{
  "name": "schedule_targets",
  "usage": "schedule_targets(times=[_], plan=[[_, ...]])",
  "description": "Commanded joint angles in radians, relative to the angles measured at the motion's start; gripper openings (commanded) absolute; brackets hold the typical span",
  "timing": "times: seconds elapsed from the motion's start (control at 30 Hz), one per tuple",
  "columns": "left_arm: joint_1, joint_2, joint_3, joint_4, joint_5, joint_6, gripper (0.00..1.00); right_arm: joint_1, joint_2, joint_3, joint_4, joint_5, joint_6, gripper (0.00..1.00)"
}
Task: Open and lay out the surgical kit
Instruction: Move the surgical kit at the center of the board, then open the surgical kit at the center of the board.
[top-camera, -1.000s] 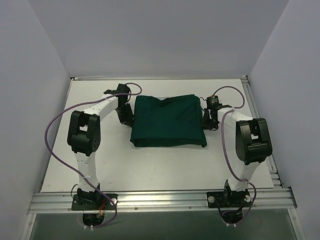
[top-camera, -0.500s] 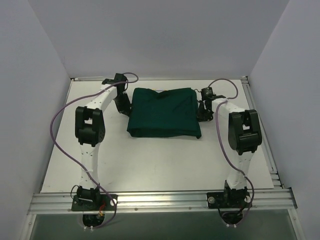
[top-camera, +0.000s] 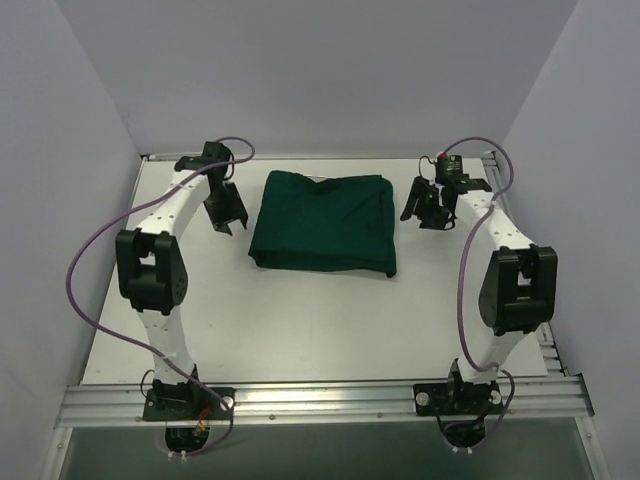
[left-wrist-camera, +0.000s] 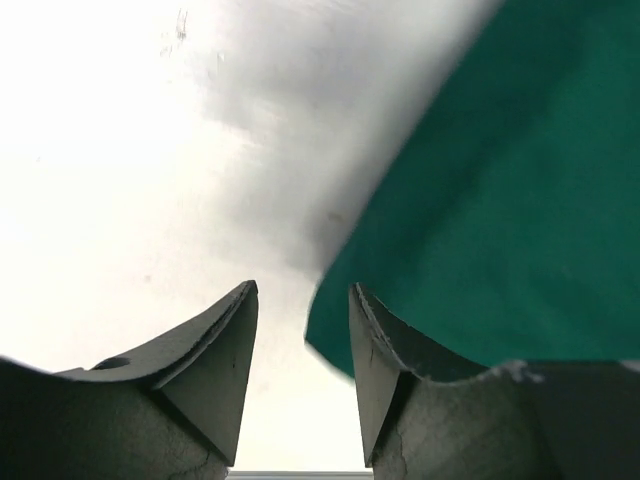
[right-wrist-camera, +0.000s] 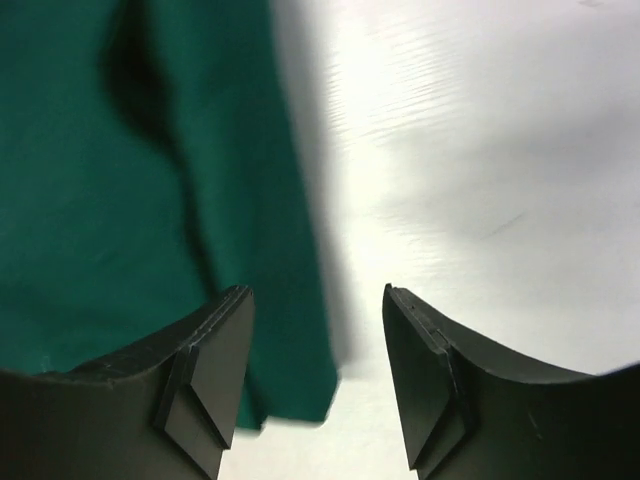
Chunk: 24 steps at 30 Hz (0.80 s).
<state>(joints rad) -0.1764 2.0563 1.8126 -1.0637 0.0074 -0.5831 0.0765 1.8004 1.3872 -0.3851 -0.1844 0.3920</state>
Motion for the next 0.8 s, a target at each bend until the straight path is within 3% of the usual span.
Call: schedule_targets(times=[0.0,0.2,0.3,0.53,0.77], plan=[[-0.052,-0.209,-0.030,0.076,-0.009,0.008,0.50,0.039,-0.136,-0.077,-0.044,-0.230,0.010,0.54],[-0.225,-0.317,-0.056,0.129,-0.052,0.086,0.48,0.052,-0.245,-0.226,-0.005,-0.342,0.051,0.50],[-0.270,-0.332,-0.094,0.192,-0.014,0.112,0.36,0.052,-0.257,-0.296,0.034,-0.381,0.074,0.45],[-0.351,-0.329,-0.093,0.252,0.071,0.146,0.38,0.065,-0.260,-0.367,0.100,-0.402,0.116,0.44],[-0.414,-0.308,-0.075,0.252,0.063,0.170,0.38,0.068,-0.227,-0.379,0.150,-0.402,0.140,0.42]])
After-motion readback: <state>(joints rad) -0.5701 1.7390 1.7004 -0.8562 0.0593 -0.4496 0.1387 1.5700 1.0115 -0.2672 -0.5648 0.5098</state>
